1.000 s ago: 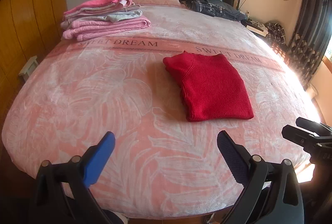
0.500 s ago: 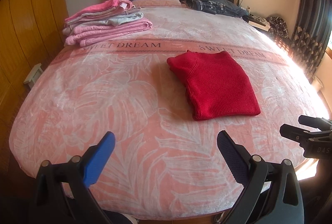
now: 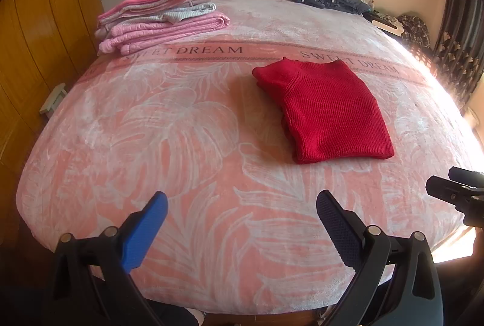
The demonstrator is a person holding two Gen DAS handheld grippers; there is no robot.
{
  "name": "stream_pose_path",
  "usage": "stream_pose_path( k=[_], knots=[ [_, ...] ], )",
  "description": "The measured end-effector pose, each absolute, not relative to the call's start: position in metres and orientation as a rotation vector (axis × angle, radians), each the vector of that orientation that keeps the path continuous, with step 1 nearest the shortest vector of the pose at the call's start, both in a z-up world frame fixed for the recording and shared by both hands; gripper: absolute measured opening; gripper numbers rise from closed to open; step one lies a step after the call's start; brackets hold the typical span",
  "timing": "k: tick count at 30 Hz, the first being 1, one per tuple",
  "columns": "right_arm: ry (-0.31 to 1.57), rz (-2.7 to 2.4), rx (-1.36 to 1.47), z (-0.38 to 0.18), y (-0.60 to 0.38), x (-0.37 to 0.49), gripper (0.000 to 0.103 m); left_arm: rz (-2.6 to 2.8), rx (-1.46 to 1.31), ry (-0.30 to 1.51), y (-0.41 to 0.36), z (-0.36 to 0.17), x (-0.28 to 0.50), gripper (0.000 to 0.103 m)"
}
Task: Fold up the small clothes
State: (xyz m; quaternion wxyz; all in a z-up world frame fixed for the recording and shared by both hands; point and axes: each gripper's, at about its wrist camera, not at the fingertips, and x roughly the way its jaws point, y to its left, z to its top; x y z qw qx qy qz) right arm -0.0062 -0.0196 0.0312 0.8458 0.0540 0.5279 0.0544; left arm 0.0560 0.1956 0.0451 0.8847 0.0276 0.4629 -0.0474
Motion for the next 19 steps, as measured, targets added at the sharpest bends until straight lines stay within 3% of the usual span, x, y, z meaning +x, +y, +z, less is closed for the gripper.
stream_pose_path(
  k=[19],
  knots=[
    [1.152,0.068,0.104,0.0218,-0.0268,-0.0035,0.100,-0.080,0.089,0.965,0.1933,0.0381,0.0570,0.099]
  ],
)
